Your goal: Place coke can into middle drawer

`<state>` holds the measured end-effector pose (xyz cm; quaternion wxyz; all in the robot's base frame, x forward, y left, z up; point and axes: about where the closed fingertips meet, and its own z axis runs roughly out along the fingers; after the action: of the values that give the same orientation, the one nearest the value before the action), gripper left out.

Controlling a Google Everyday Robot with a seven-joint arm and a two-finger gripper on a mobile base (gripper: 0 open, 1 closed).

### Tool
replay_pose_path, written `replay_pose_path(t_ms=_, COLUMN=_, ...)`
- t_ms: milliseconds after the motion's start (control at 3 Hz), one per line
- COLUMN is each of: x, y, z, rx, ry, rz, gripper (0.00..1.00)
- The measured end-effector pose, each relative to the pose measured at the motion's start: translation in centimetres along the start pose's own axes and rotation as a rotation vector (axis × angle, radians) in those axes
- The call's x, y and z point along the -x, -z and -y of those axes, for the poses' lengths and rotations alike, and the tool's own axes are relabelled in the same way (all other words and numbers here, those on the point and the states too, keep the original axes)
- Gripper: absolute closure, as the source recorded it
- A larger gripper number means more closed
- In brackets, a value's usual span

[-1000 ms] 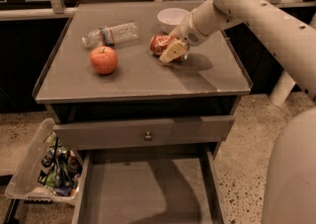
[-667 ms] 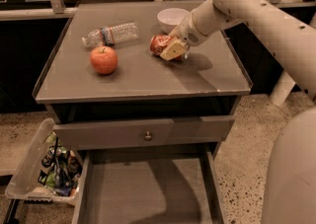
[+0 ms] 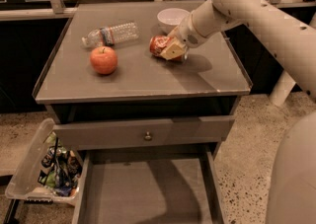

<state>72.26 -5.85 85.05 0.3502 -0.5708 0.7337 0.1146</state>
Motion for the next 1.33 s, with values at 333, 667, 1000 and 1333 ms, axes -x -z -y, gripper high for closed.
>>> replay_pose_path(t_ms=333, x=0.4, y=0.9, z=-1.8, rx=0.033, ry=0.016, rz=0.005, gripper=1.00)
replay_pose_path(t_ms=667, x=0.7, y=2.8, z=-3.9, rx=0.057, ry=0.037, rz=0.018, gripper=1.00)
replay_pose_path(t_ms=1000, x=0.6, y=5.6, z=-5.7, rx=0.063, ry=0.045, rz=0.053, gripper=1.00)
replay_pose_path(t_ms=1333, x=-0.1, y=8.8, z=-7.6, rx=0.046, ry=0.053, rz=0.079, gripper=1.00)
